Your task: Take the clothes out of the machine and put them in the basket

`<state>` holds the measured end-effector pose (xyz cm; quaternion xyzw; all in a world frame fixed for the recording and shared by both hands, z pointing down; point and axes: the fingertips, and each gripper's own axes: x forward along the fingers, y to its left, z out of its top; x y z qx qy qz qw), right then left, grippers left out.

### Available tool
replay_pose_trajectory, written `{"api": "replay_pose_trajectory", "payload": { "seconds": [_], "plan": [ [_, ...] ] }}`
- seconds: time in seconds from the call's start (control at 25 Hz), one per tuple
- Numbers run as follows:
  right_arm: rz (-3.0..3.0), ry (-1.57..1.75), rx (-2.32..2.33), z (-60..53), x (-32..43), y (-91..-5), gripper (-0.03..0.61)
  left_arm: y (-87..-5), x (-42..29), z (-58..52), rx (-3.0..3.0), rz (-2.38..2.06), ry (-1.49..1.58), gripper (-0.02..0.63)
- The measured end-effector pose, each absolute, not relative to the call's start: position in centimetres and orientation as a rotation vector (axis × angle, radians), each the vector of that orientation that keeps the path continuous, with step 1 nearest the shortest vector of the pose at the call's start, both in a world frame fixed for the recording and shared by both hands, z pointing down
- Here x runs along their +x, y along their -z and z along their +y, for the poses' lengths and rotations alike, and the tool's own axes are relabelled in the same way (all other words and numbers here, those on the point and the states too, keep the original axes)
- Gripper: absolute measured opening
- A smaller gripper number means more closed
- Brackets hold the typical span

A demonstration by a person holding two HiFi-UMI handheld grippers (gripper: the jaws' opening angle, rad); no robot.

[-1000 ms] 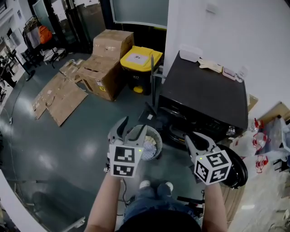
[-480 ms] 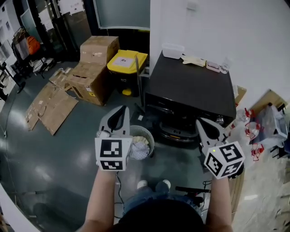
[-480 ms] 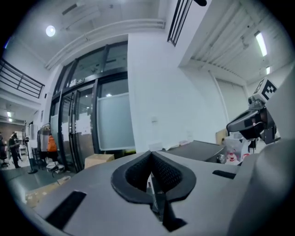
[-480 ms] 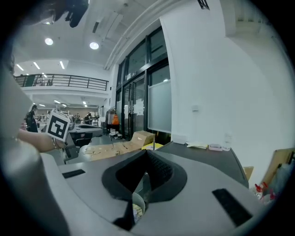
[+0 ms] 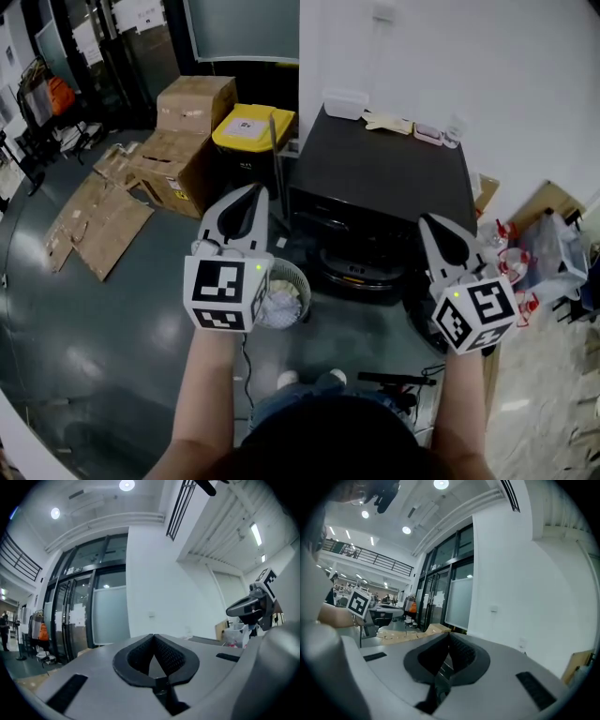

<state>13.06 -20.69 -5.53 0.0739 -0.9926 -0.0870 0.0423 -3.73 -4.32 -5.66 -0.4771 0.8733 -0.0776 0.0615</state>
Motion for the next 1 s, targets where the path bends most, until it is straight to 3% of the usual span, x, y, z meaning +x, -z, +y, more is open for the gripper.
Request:
{"api": "replay_pose_trajectory", "payload": {
  "seconds": [1.0],
  "plan": [
    [-3.096, 0.467, 0.29, -20.8, 13.4, 7.5, 0.0, 8.9, -3.1, -4.4, -1.287, 2.514, 0.323, 0.003]
  ]
}}
